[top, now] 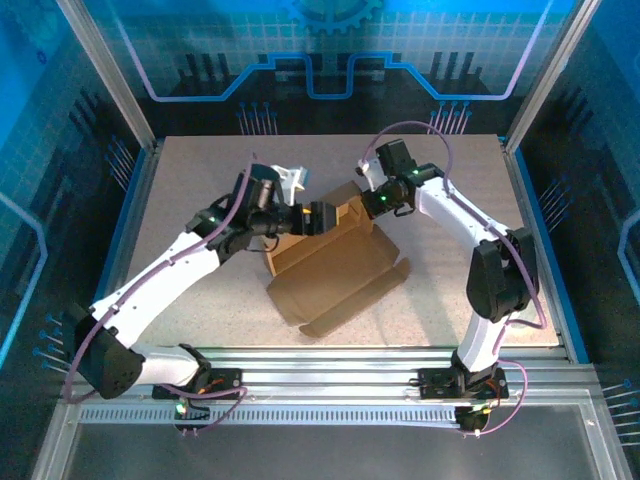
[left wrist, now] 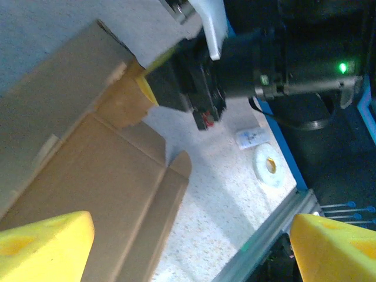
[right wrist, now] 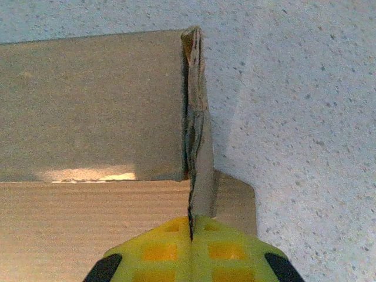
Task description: Fold the paper box
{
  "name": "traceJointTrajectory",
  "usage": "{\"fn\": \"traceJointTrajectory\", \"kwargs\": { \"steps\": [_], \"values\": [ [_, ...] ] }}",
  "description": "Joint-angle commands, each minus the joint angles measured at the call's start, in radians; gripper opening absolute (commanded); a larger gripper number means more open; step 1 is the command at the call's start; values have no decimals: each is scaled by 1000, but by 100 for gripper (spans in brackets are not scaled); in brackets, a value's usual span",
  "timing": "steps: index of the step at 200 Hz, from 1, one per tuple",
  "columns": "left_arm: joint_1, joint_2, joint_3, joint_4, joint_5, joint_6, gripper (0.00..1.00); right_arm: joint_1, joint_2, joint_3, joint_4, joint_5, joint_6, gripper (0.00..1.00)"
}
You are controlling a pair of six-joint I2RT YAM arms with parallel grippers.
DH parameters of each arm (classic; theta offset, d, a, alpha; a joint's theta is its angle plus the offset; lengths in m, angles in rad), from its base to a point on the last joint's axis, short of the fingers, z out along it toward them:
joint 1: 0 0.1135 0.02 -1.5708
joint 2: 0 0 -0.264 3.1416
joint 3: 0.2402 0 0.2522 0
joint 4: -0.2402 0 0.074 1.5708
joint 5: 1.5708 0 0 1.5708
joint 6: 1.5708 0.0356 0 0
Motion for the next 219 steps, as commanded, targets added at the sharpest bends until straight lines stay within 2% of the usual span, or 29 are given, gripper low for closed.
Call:
{"fn": "traceJointTrajectory", "kwargs": {
  "steps": [1,34,81,131,219],
  "values": [
    [79,70,71,-93,40,77,89,34,67,42,-27,-59,-33,0],
    [183,187,110,-37,88,114,90,52,110,84,-28,-99,-59,0],
    [270,344,132,106,164,120,92,73,120,104,-40,-116,-70,0],
    [271,453,167,242,233,98,95,84,118,86,-38,-112,-51,1],
    [252,638,319,195,273,97,96,95,122,68,-22,-97,-36,1]
  ]
}}
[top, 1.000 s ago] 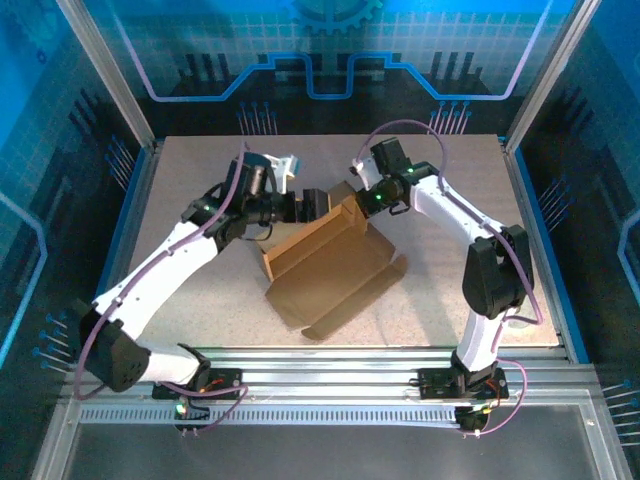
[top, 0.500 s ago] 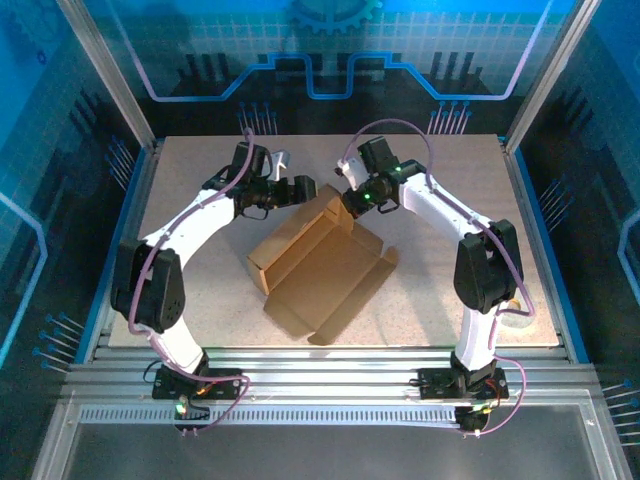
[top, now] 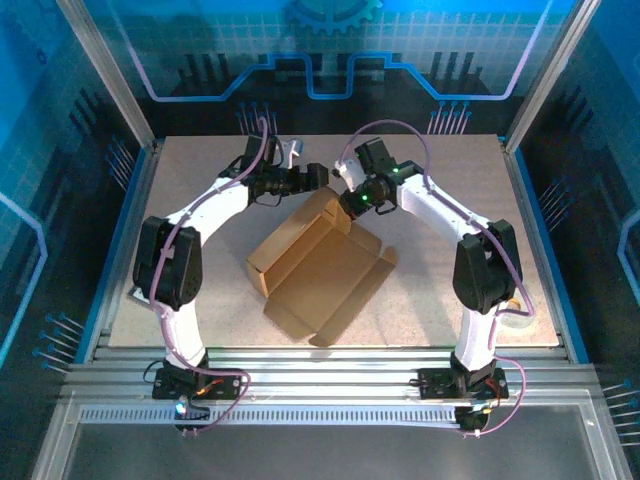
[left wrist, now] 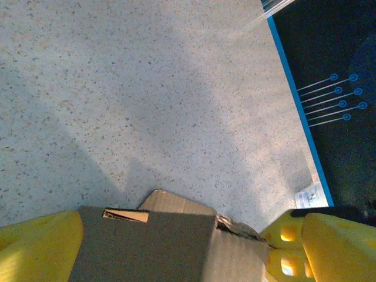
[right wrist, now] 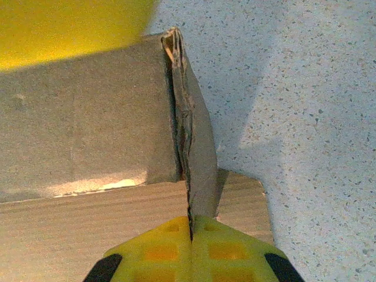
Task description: Fold the paper box
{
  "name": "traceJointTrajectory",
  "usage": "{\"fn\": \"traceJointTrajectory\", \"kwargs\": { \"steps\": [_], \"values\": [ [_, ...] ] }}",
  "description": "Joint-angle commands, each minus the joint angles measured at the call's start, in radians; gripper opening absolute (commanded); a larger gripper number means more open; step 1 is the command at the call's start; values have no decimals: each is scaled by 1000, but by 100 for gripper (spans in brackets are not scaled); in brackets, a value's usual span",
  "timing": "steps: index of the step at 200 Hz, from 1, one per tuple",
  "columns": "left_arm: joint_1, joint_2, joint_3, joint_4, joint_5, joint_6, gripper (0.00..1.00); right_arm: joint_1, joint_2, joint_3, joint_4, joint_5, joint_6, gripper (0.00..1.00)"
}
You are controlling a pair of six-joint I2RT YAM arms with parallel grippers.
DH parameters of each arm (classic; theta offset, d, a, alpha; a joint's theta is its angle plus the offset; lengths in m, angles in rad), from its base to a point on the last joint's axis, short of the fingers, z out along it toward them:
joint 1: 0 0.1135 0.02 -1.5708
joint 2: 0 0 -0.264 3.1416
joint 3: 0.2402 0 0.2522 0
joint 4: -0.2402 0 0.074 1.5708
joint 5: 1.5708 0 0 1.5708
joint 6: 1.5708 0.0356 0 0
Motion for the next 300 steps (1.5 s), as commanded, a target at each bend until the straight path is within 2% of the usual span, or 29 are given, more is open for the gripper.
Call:
{"fn": "traceJointTrajectory", "kwargs": {
  "steps": [1,90,171,248,268,272,290,300],
  "values": [
    [-13,46,63,-31,34,6,96,20,34,-28,-32,-10,11,1],
    [-30,130,132,-140,-17,30,90,20,29,-30,-24,2,28,2],
    [-32,155,145,-179,-54,65,88,13,-32,-58,18,-1,85,11],
    [-28,159,159,-196,-31,91,87,-98,-231,-217,146,-237,121,26],
    [-29,161,166,-207,-29,98,87,-127,-302,-309,250,-265,132,32],
    [-29,162,167,-208,-30,100,88,-133,-315,-327,273,-276,139,35],
    [-27,165,173,-215,-28,105,87,-160,-349,-375,341,-291,164,62],
    [-27,165,174,-216,-30,109,87,-164,-353,-396,360,-269,141,68]
  ]
}}
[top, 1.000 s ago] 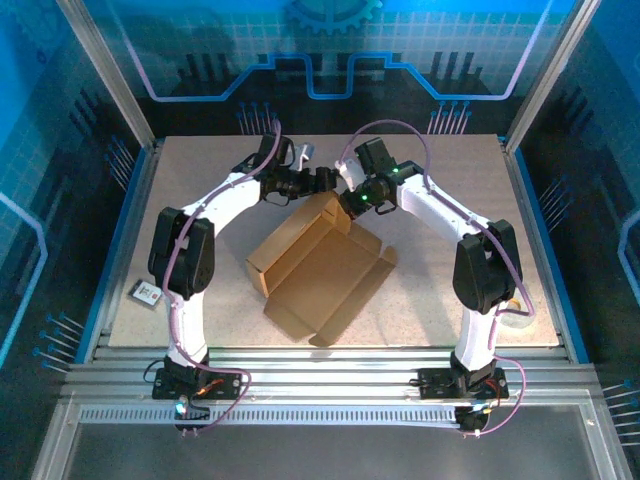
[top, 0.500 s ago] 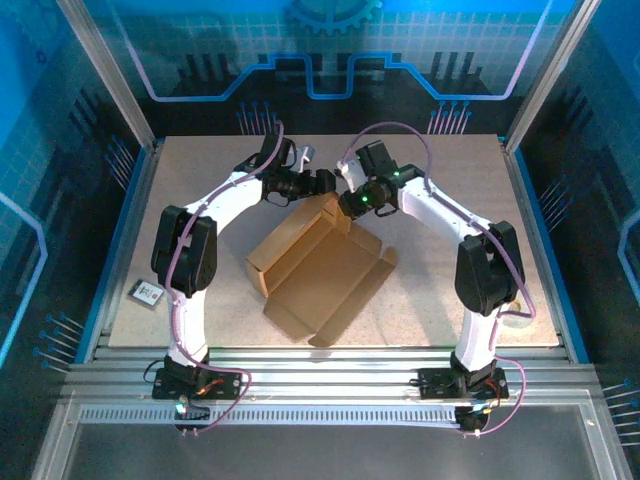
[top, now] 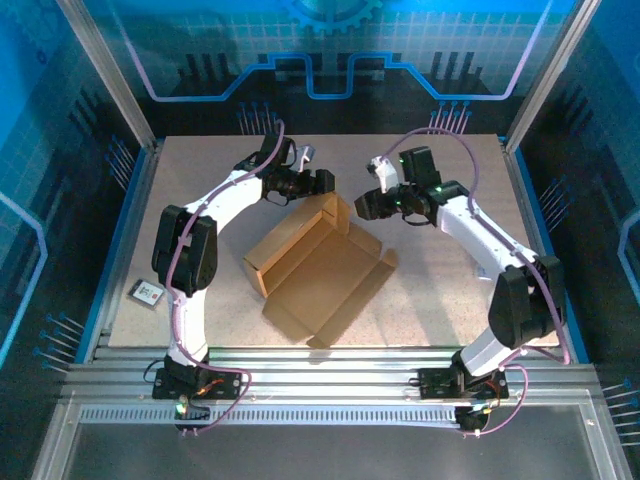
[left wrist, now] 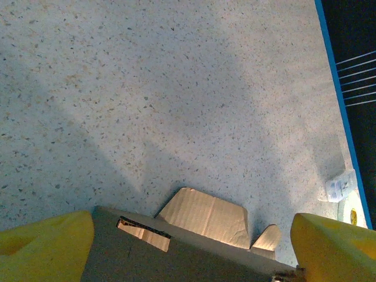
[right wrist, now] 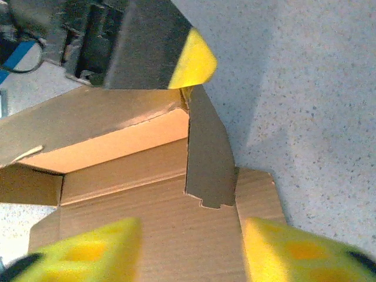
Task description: Fold the paper box
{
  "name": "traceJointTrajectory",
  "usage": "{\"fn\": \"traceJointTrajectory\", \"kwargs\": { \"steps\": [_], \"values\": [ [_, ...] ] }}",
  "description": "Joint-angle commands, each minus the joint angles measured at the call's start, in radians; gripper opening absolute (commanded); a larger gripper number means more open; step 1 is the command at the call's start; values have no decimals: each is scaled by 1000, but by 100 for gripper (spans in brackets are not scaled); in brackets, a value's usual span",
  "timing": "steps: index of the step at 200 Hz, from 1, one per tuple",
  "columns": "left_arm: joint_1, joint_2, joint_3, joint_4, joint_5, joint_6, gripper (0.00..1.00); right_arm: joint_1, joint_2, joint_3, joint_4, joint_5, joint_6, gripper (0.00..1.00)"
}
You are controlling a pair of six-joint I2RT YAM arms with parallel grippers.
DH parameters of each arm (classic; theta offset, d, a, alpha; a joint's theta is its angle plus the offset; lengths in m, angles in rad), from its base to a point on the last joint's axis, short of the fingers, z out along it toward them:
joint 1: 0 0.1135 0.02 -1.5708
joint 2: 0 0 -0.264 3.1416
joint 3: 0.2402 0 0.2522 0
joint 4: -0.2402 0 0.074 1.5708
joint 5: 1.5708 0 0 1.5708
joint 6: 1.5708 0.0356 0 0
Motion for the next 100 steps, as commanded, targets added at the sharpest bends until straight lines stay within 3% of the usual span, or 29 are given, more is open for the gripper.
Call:
{"fn": "traceJointTrajectory", "kwargs": {
  "steps": [1,20,76,100],
  "values": [
    [-1,30,28,-56,5,45,88,-20,-31,-52,128,-30,0,69],
    [-1,31,32,-58,4,46,88,-35,-26,-116,215,-31,-59,68],
    [-1,45,42,-69,14,51,87,-72,84,-109,258,-60,-53,41],
    [0,51,47,-74,20,55,87,-62,140,-92,261,-85,-79,35]
  ]
}}
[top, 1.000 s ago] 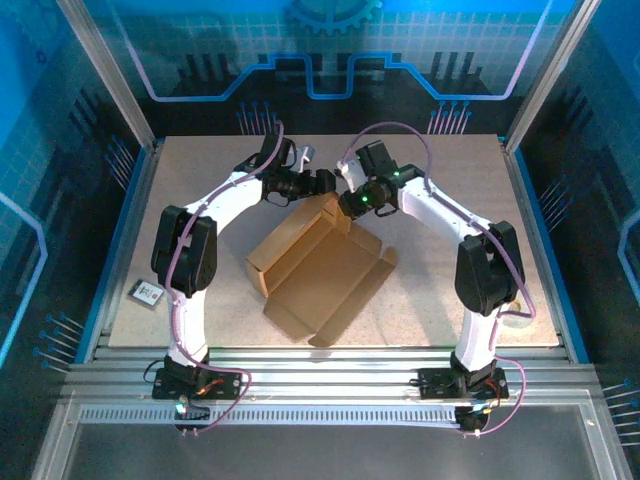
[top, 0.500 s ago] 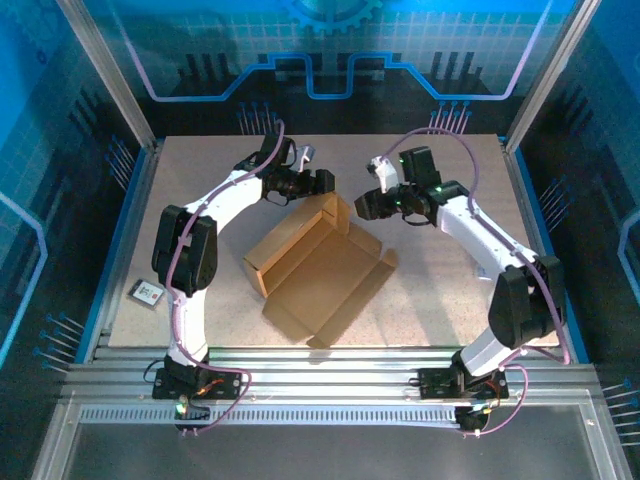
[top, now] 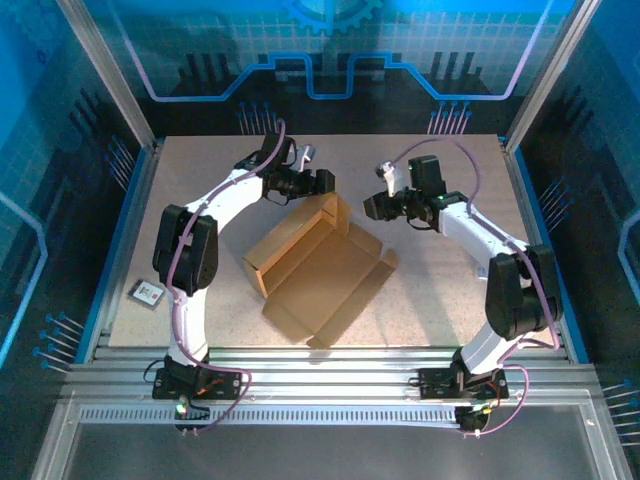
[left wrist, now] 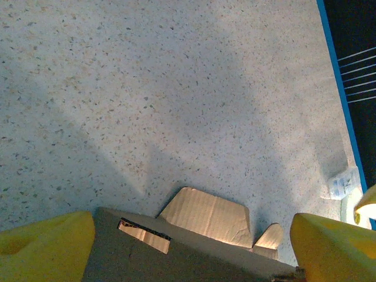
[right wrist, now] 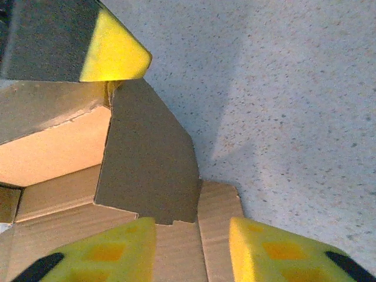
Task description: Fold the paper box
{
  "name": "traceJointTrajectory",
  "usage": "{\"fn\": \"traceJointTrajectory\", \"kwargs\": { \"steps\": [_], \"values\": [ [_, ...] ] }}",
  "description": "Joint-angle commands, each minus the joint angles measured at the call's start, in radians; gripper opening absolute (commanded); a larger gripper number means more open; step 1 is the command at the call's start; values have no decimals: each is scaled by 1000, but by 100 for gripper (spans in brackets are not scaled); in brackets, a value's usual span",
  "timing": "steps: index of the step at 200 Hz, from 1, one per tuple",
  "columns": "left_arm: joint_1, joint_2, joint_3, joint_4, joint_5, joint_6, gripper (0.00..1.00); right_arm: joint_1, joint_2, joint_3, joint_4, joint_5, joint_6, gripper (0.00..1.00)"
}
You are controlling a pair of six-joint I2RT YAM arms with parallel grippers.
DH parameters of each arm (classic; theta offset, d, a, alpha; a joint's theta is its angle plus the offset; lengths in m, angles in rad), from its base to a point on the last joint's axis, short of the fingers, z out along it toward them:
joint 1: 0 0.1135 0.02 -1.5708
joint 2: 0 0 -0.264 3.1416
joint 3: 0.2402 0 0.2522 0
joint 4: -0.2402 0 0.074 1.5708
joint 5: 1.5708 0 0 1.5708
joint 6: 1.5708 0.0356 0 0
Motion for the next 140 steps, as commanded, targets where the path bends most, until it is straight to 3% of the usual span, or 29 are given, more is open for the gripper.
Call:
{"fn": "traceJointTrajectory", "kwargs": {
  "steps": [1,140],
  "values": [
    [-1,39,27,-56,16,35,87,6,56,19,37,-45,-39,35],
    [18,134,177,-203,147,114,80,120,190,85,148,-68,-82,40]
  ]
}}
